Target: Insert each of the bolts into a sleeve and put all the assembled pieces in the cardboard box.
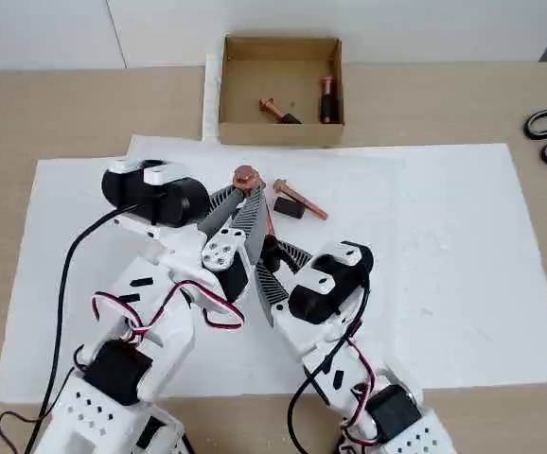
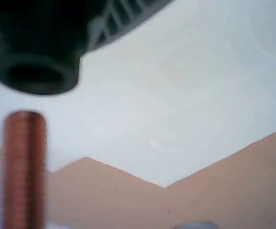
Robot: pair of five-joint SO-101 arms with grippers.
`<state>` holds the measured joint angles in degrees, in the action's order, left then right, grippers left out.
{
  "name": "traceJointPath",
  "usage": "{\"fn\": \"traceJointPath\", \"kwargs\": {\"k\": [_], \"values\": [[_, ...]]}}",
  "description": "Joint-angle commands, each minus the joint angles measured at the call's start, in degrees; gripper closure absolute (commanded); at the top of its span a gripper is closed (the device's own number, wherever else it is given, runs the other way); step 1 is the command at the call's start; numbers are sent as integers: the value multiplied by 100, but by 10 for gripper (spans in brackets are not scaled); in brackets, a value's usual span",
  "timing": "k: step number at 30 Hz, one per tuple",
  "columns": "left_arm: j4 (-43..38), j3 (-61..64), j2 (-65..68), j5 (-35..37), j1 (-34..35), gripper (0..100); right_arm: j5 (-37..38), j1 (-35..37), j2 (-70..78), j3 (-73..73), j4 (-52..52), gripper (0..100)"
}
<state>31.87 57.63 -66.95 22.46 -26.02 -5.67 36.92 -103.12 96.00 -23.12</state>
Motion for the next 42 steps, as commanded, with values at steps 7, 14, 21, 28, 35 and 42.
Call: {"fn": "traceJointPath", "kwargs": {"k": [7, 14, 21, 28, 35, 42], "values": [[176, -251, 35, -53, -44, 994, -44, 31, -75, 44, 110, 994], [185, -224, 35, -53, -290, 994, -44, 31, -75, 44, 110, 994], [475, -233, 35, -62, -290, 994, -44, 31, -75, 44, 110, 994], [580, -224, 35, -334, -290, 994, -44, 22, -75, 44, 110, 994], [1073, -224, 0, -334, -492, 994, -35, 22, -75, 44, 110, 994], [1143, -215, 0, -334, -545, 994, -26, 22, -75, 44, 110, 994]]}}
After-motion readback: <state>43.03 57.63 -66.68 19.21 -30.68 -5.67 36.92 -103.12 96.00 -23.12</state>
